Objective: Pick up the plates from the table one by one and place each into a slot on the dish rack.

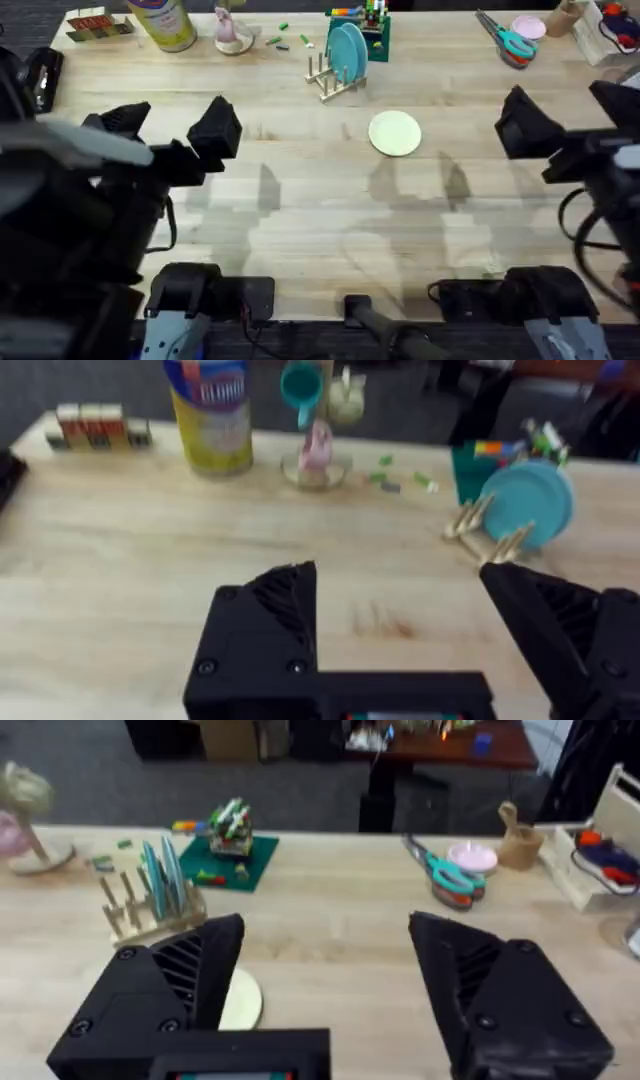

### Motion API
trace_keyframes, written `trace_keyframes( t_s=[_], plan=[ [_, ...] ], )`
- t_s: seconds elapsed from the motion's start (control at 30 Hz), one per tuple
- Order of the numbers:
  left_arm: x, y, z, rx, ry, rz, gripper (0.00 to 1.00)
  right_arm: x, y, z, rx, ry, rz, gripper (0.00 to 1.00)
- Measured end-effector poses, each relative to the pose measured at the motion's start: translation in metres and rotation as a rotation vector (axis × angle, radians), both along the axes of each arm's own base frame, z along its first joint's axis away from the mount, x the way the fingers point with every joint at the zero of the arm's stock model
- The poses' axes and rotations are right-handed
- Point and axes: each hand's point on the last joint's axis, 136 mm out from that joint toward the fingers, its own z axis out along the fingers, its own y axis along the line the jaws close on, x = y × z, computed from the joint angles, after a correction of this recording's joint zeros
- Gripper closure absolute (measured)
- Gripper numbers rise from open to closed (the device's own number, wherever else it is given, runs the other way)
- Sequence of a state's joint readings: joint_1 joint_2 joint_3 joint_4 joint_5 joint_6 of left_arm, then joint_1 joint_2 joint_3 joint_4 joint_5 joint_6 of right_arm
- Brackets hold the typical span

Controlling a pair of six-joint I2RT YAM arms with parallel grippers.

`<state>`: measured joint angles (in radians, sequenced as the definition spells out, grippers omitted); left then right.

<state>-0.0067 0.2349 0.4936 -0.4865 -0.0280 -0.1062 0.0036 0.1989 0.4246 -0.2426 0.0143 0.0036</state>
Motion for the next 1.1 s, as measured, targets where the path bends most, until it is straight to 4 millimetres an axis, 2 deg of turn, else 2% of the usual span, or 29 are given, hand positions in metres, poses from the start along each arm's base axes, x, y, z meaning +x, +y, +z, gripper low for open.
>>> trace_keyframes(
  t_s=[0.27, 0.43, 0.63, 0.77, 0.93, 1.1],
  plan=[
    [0.006, 0.001, -0.004, -0.007, 0.274, 0.007, 0.007, 0.013, 0.0, -0.001, -0.001, 0.281, 0.0, 0.004],
    [0.011, 0.0, -0.007, -0.009, 0.396, 0.007, 0.007, 0.025, 0.0, -0.01, -0.002, 0.471, 0.0, 0.003],
    [0.015, 0.0, -0.024, -0.009, 0.551, 0.006, 0.008, 0.041, 0.0, -0.024, -0.002, 0.643, 0.0, 0.003],
    [0.022, -0.002, -0.037, -0.013, 0.634, 0.0, 0.007, 0.046, 0.0, -0.033, -0.003, 0.723, 0.0, 0.003],
    [0.028, -0.002, -0.046, -0.013, 0.676, 0.0, 0.007, 0.04, 0.0, -0.049, -0.003, 0.816, 0.0, 0.003],
    [0.029, -0.002, -0.05, -0.012, 0.694, 0.0, 0.008, 0.044, 0.002, -0.047, 0.003, 0.802, 0.011, 0.003]
  ],
)
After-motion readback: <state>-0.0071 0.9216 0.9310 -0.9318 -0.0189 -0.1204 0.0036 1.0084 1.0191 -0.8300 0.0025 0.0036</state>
